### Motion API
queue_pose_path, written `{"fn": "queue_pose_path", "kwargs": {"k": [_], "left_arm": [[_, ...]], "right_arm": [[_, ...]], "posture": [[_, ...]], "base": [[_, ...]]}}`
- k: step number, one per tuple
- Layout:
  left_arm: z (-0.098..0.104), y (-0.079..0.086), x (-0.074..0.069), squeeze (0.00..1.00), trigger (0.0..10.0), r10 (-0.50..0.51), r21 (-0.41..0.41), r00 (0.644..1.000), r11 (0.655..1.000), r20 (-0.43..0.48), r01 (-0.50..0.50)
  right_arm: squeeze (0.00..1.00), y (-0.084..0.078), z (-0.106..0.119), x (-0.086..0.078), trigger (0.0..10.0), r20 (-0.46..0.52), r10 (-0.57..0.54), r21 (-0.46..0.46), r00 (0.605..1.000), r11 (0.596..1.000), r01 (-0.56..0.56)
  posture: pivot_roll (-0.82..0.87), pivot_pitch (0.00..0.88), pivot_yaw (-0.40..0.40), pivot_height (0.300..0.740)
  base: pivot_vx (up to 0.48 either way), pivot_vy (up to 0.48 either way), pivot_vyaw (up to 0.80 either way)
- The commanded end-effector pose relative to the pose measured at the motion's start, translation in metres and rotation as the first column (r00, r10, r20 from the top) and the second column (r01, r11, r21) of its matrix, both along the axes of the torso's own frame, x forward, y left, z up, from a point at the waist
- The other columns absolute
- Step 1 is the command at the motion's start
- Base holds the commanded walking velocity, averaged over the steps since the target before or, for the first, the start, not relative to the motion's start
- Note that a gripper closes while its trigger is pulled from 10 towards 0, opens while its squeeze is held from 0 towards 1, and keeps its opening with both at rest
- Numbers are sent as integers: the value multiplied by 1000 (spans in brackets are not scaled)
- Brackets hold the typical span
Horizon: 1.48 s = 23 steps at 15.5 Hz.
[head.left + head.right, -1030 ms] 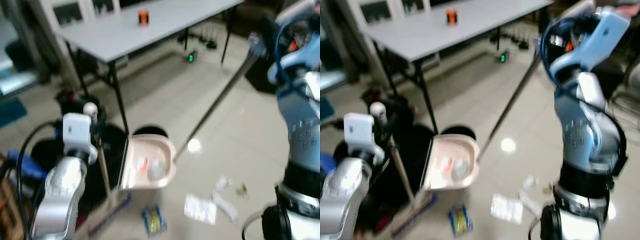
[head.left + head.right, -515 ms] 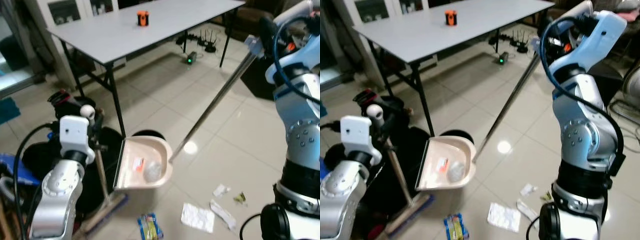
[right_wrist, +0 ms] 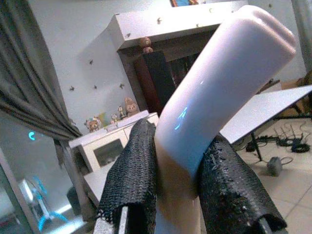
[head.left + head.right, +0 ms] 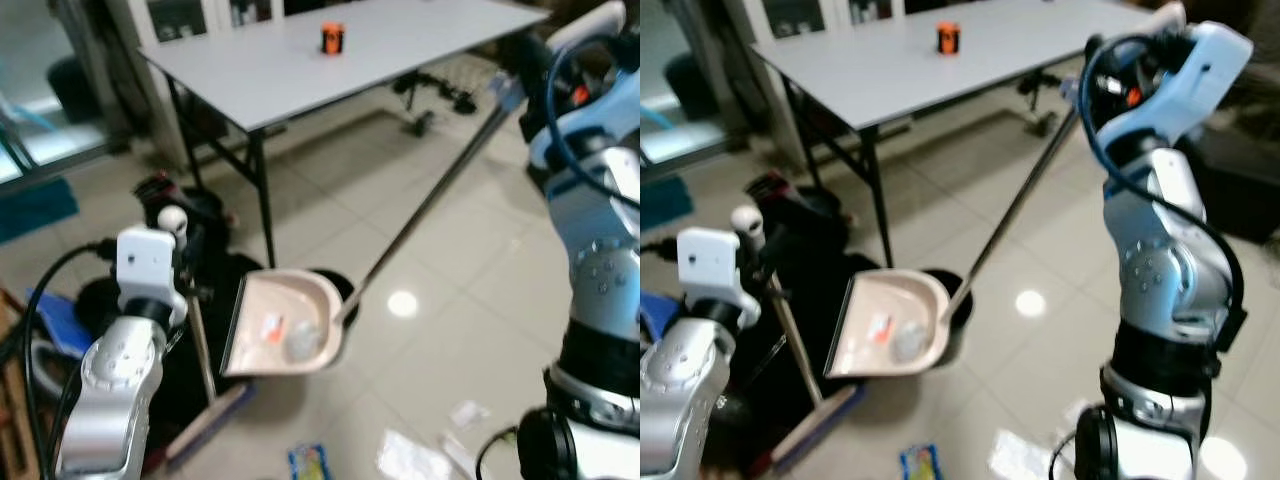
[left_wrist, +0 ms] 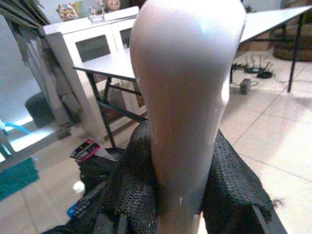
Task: Sweep floor
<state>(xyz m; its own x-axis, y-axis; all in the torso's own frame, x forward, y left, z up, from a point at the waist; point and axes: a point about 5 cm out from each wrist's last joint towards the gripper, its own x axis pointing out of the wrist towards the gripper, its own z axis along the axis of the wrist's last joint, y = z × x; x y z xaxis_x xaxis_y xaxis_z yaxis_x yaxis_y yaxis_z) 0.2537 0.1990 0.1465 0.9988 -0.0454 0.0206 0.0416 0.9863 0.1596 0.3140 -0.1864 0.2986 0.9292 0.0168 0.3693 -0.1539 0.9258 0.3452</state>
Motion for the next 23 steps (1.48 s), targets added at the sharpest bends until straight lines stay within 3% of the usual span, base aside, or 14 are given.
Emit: {"fn": "queue_pose_path", "kwargs": {"k": [1, 3, 9, 10, 17, 23], "left_arm": [[8, -6, 2, 0, 10000, -29, -5, 999, 1000, 39, 30], [9, -6, 3, 0, 10000, -34, -3, 999, 999, 40, 34], [9, -7, 3, 0, 10000, -40, -13, 998, 999, 46, 41], [9, -7, 3, 0, 10000, -40, -14, 998, 999, 43, 40], [7, -5, 2, 0, 10000, -38, -3, 999, 999, 35, 38], [7, -3, 1, 0, 10000, -32, -6, 999, 999, 32, 33]], "right_arm": [[0, -15, 8, -6, 10000, 46, -70, 19, 996, 997, 69], [0, -22, 5, -6, 10000, 33, -93, 60, 995, 994, 91], [0, -28, 7, -5, 10000, 42, -139, 35, 989, 990, 138], [0, -29, 6, -5, 10000, 48, -163, -4, 986, 987, 163], [0, -31, -3, -1, 10000, 47, -200, -31, 979, 979, 202], [0, -25, -6, 15, 10000, 90, -215, -59, 973, 974, 220]], "posture": [[34, 0, 43, 740], [36, 0, 43, 740], [37, 0, 43, 740], [37, 0, 43, 740], [43, 0, 44, 740], [60, 0, 43, 740]], "base": [[390, 0, 0], [392, 0, 0], [375, 0, 0], [0, 0, 0], [0, 0, 0], [0, 0, 0]]}}
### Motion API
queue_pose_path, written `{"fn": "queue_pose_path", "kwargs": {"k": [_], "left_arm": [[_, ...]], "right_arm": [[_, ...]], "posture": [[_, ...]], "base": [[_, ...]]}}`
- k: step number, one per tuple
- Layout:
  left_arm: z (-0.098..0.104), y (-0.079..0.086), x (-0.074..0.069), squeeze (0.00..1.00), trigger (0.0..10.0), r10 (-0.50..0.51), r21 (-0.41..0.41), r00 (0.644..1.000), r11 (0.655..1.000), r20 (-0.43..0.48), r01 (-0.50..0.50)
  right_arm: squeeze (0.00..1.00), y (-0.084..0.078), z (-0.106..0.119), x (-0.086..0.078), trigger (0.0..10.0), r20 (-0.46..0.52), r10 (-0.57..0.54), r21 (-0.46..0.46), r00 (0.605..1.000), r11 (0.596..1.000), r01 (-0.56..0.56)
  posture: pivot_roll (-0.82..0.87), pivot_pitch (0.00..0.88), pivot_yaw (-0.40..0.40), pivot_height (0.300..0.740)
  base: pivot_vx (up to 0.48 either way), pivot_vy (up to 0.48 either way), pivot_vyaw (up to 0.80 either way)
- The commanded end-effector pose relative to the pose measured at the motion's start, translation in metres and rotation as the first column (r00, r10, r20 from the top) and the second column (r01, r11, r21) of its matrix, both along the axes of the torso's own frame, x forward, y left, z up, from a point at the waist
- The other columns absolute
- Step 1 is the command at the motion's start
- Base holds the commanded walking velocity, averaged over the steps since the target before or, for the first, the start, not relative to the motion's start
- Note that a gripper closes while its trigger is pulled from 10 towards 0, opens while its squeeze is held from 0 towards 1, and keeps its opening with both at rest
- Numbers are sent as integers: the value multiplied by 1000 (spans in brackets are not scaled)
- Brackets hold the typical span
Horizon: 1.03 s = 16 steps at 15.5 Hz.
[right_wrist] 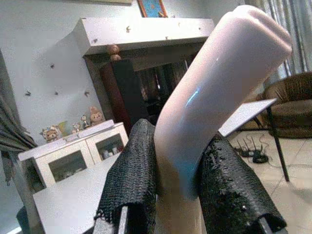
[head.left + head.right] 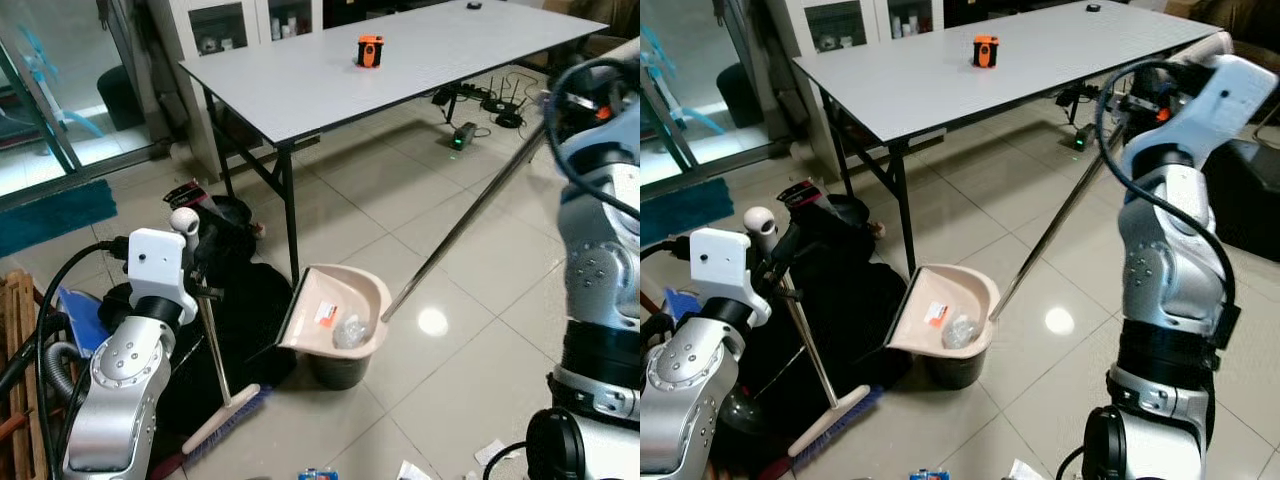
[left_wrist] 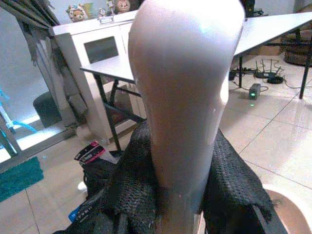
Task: Sweep floor
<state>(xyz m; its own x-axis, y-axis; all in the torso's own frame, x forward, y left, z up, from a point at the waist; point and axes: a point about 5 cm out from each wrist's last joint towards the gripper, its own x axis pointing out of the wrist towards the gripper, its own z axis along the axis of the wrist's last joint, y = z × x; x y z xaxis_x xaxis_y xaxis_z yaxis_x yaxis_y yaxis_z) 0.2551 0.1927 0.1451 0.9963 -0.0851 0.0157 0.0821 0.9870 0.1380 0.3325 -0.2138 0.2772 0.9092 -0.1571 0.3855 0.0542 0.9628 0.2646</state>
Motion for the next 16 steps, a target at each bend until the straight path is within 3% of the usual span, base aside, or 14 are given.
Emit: {"fn": "queue_pose_path", "kwargs": {"k": [1, 7, 9, 10, 12, 16], "left_arm": [[9, 5, -1, 0, 10000, 12, 17, 999, 1000, 39, -13], [9, 10, -6, 0, 10000, 28, 28, 999, 999, 36, -29], [9, 9, -7, 0, 10000, 28, 30, 999, 999, 36, -29], [9, 9, -7, 0, 10000, 29, 30, 999, 999, 36, -30], [10, 10, -8, 0, 10000, 29, 33, 999, 999, 37, -31], [10, 11, -10, 0, 10000, 32, 38, 999, 999, 35, -33]], "right_arm": [[0, 8, 14, 2, 10000, 83, 23, -35, 996, 999, -20], [0, 41, 14, 19, 10000, 166, 127, -217, 978, 972, -90], [0, 62, 13, 22, 10000, 206, 198, -309, 958, 942, -128], [0, 65, 12, 23, 10000, 213, 208, -322, 955, 937, -132], [0, 88, 9, 22, 10000, 246, 287, -441, 926, 884, -157], [0, 123, -3, 17, 10000, 265, 409, -570, 873, 797, -200]], "posture": [[72, 0, 40, 740], [91, 0, 42, 740], [94, 0, 42, 740], [94, 0, 42, 740], [105, 0, 41, 740], [112, 5, 41, 740]], "base": [[0, 0, 0], [0, 0, 0], [0, 0, 0], [0, 0, 0], [0, 0, 0], [0, 0, 0]]}}
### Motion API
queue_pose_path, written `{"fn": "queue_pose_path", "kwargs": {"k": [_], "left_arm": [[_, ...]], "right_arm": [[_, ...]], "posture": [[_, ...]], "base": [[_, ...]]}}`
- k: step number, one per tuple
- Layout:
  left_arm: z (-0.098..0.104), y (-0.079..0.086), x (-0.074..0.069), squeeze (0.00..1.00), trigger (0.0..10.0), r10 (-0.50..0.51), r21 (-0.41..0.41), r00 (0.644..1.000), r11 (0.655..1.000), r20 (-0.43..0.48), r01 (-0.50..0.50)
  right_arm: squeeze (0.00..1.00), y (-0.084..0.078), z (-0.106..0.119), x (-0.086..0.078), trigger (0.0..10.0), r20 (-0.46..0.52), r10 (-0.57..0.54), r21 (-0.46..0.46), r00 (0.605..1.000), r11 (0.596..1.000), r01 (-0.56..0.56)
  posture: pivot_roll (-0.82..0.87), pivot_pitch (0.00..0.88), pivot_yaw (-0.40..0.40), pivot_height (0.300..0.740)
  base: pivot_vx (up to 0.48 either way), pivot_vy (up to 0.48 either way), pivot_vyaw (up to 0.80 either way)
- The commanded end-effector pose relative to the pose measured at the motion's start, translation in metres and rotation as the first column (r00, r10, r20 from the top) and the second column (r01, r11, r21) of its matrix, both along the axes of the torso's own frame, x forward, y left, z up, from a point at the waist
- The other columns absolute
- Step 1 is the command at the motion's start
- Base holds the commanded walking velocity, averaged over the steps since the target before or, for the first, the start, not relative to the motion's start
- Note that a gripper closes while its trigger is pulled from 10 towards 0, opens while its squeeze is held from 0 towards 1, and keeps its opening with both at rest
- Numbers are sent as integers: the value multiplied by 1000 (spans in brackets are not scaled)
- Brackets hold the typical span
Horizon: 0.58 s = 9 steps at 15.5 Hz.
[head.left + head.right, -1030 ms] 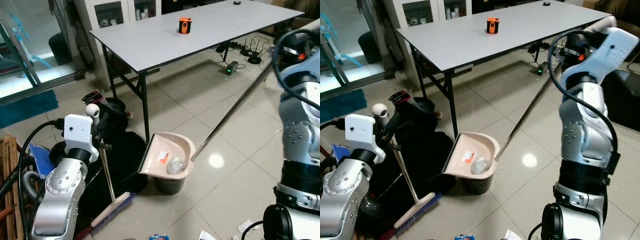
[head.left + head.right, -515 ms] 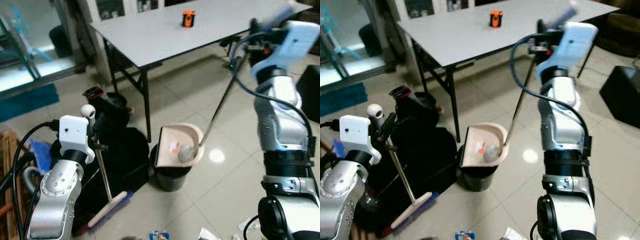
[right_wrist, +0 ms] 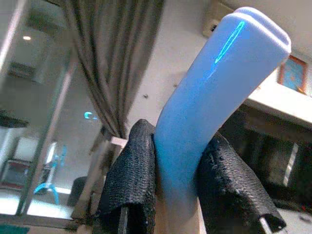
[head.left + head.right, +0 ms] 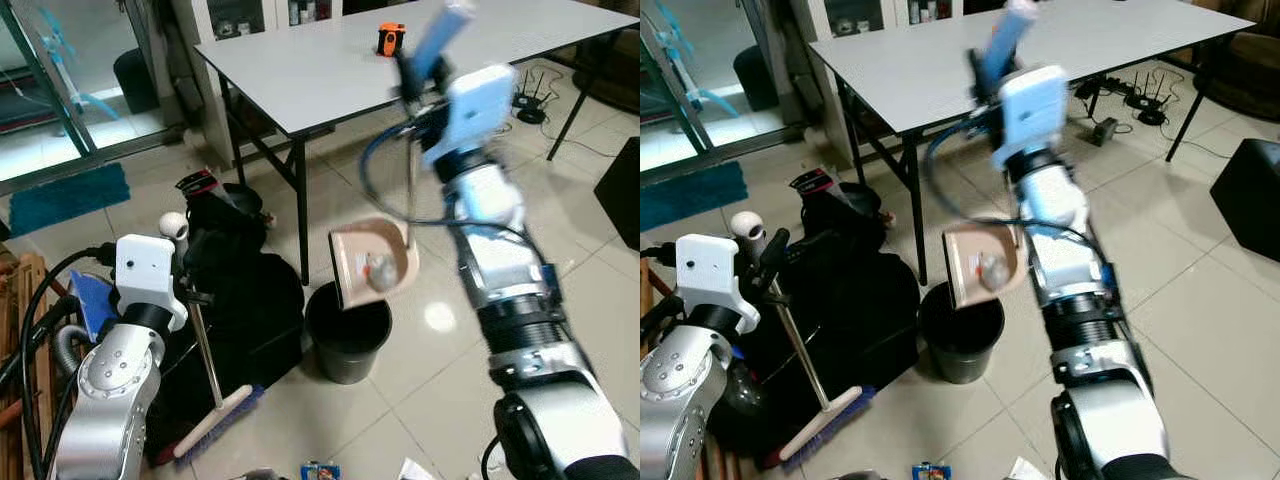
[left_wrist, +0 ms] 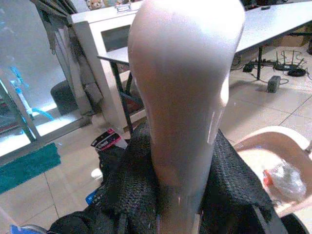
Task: Sweep floor
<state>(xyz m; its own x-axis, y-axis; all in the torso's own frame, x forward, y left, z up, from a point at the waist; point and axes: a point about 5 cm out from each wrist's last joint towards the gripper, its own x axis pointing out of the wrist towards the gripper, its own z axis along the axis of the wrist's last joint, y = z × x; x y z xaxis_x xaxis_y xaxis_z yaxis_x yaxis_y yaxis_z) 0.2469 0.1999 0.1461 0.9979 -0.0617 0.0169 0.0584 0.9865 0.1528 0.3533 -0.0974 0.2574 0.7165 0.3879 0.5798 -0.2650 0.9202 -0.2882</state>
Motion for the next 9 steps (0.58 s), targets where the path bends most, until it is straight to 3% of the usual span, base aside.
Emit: {"fn": "queue_pose_path", "kwargs": {"k": [1, 4, 9], "left_arm": [[9, 3, -1, 0, 10000, 8, 25, 1000, 1000, 30, -9], [9, 3, -1, 0, 10000, 5, 27, 1000, 1000, 28, -6], [11, 2, 5, 0, 10000, -3, 26, 999, 1000, 36, 2]], "right_arm": [[0, 13, 13, -5, 10000, 96, 50, -53, 994, 998, -45], [0, 26, 3, -11, 10000, 121, 96, -158, 988, 985, -77], [0, 29, -5, -12, 10000, 138, 116, -221, 984, 972, -83]], "posture": [[112, 5, 41, 740], [113, 7, 42, 740], [107, 3, 47, 740]], "base": [[0, 0, 0], [0, 0, 0], [0, 0, 0]]}}
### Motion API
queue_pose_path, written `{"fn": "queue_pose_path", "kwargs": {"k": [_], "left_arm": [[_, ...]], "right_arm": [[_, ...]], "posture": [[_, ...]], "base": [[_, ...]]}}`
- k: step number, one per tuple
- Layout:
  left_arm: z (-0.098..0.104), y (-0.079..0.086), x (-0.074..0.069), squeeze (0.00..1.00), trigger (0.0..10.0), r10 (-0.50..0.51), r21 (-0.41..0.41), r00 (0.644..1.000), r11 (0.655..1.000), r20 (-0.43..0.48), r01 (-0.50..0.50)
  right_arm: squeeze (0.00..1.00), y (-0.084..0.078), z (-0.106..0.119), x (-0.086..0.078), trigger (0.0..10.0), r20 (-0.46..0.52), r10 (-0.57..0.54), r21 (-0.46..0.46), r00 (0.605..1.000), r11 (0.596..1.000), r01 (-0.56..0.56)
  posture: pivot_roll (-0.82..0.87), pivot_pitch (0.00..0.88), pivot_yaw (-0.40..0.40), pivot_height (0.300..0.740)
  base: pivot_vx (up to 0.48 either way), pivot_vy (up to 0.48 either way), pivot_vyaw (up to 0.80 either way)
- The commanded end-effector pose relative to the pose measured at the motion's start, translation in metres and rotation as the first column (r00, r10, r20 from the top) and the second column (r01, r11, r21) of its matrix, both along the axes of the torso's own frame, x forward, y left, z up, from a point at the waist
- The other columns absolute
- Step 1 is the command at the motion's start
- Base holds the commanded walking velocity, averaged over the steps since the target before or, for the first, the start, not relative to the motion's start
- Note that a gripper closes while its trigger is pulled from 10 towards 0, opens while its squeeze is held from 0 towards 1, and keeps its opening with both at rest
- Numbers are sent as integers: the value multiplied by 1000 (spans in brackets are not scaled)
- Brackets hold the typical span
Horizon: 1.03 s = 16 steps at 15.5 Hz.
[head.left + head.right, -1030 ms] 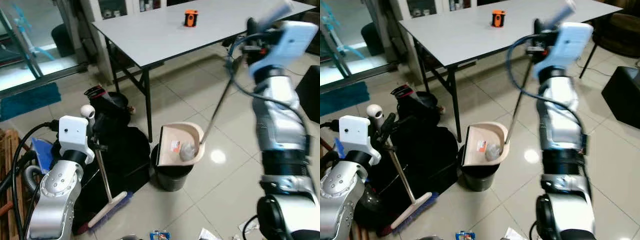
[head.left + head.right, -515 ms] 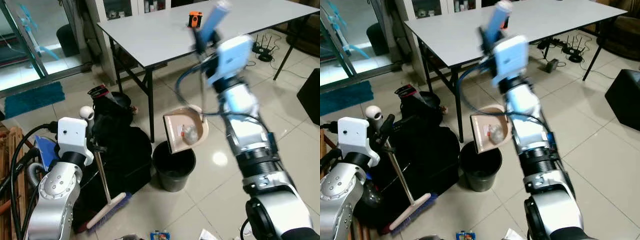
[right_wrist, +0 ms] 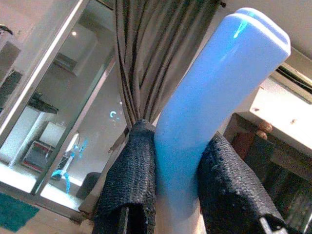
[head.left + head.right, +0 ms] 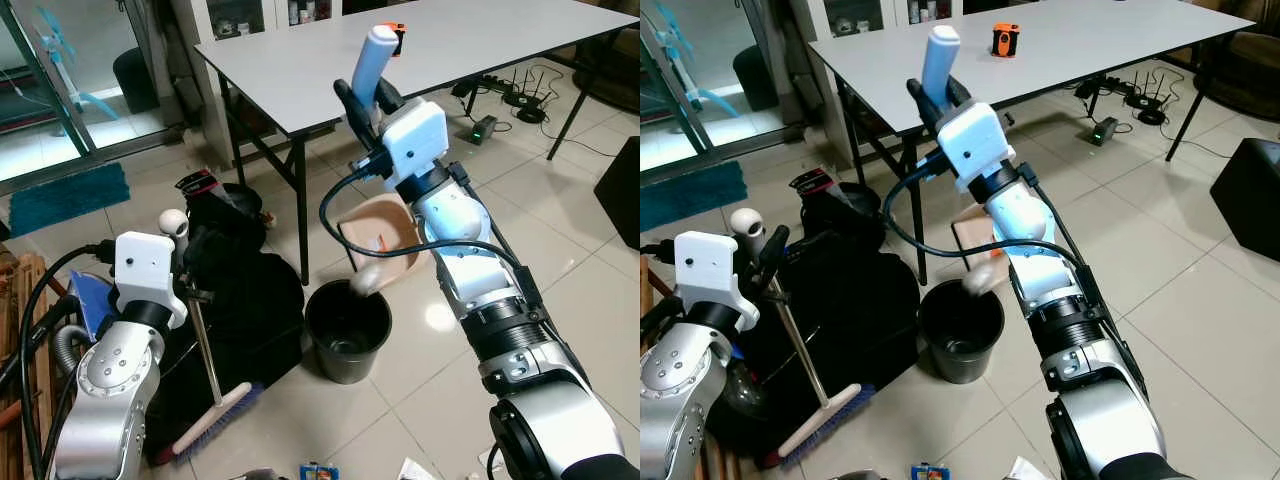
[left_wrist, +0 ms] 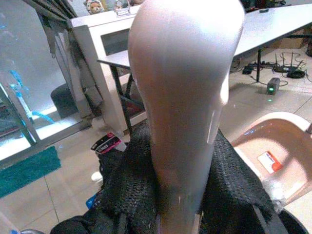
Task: Sweep floor
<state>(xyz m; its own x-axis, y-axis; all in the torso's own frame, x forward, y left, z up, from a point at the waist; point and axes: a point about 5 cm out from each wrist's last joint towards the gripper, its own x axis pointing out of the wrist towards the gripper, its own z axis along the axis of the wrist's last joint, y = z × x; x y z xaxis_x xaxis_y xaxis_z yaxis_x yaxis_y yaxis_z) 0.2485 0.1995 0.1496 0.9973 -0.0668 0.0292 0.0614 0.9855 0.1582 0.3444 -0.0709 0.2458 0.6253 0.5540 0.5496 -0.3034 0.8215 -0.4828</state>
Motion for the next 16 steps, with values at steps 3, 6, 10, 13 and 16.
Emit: {"fn": "queue_pose_path", "kwargs": {"k": [3, 6, 10, 13, 16], "left_arm": [[7, 2, 3, 0, 10000, -1, 19, 1000, 1000, 24, 1], [5, -1, 3, 0, 10000, -10, 17, 1000, 1000, 21, 10], [0, -14, 11, 0, 10000, -60, -7, 998, 998, -1, 60], [-3, -23, 14, 0, 10000, -89, -28, 996, 996, -7, 89], [-5, -26, 14, 0, 10000, -98, -34, 995, 995, -13, 98]], "right_arm": [[0, 2, 5, -3, 10000, 60, 21, -37, 998, 999, -18], [0, -1, 5, -3, 10000, 67, 13, -64, 998, 998, -9], [0, -56, 25, 1, 10000, 116, -257, -53, 960, 963, 264], [0, -119, 33, -5, 10000, 66, -517, 16, 854, 856, 517], [0, -144, 17, -17, 10000, -60, -580, 47, 812, 811, 583]], "posture": [[106, 4, 48, 740], [92, 0, 52, 740], [50, 0, 37, 740], [23, 0, 30, 740], [13, 5, 28, 740]], "base": [[0, 0, 0], [0, 0, 0], [0, 0, 0], [0, 0, 0], [0, 0, 0]]}}
